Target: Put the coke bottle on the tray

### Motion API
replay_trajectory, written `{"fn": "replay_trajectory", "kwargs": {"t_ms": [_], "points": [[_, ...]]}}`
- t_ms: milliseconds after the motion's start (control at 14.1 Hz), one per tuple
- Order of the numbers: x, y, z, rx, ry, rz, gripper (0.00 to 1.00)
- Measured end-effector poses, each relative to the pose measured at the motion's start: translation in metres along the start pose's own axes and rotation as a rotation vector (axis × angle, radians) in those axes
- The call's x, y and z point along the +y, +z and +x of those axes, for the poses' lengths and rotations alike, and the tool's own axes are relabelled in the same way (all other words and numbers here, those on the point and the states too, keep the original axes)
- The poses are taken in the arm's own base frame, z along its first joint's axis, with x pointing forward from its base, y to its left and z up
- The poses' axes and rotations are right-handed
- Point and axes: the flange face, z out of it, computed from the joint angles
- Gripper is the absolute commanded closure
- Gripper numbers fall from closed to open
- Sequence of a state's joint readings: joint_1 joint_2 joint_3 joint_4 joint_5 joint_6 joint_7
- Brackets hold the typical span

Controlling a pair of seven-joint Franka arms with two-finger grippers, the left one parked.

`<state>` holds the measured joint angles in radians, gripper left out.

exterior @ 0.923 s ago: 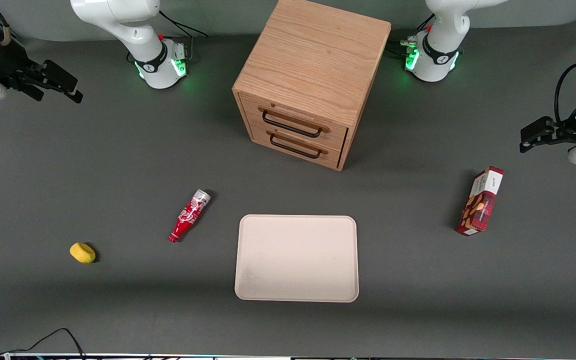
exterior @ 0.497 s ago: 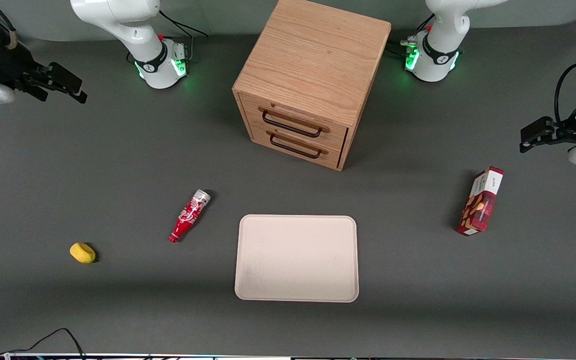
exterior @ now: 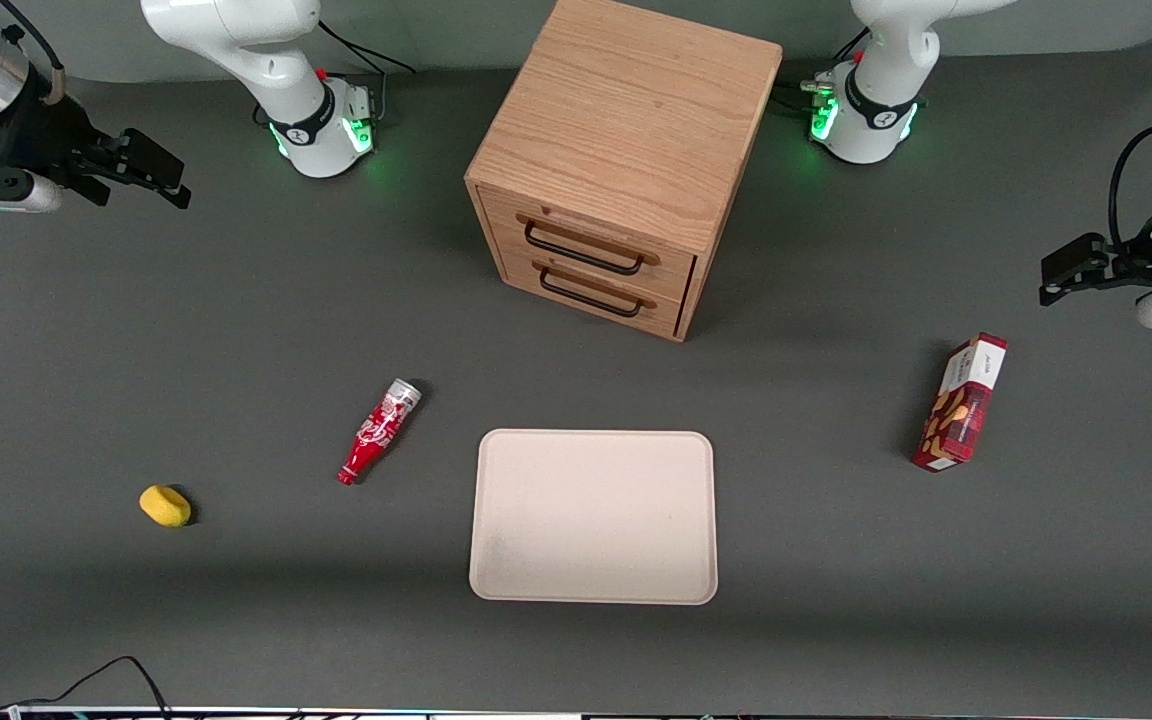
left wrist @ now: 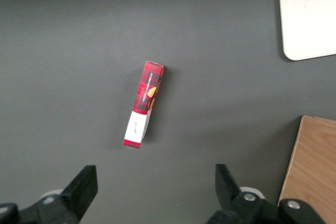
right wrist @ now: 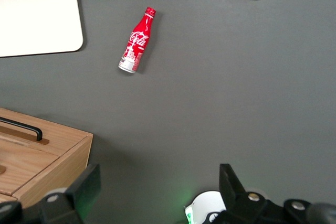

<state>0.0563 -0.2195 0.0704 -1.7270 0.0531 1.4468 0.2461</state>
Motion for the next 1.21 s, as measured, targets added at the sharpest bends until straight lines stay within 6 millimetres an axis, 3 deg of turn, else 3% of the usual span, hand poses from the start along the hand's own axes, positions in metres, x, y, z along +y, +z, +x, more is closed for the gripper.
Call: {"fn": "replay_trajectory", "kwargs": {"t_ms": [142, 284, 497, 639, 852, 994, 1206], "points": [[-0.004, 0.000, 0.005, 0.001, -0.001, -0.001, 0.00], [-0.025, 0.002, 0.022, 0.002, 0.048, -0.001, 0.00], [-0.070, 0.037, 0.069, -0.025, 0.197, 0.004, 0.00], [-0.091, 0.088, 0.105, -0.058, 0.316, 0.009, 0.00], [-0.105, 0.176, 0.150, -0.119, 0.486, 0.000, 0.00], [-0.113, 0.232, 0.168, -0.141, 0.543, -0.017, 0.00], [-0.113, 0.304, 0.180, -0.152, 0.584, -0.041, 0.00]]}}
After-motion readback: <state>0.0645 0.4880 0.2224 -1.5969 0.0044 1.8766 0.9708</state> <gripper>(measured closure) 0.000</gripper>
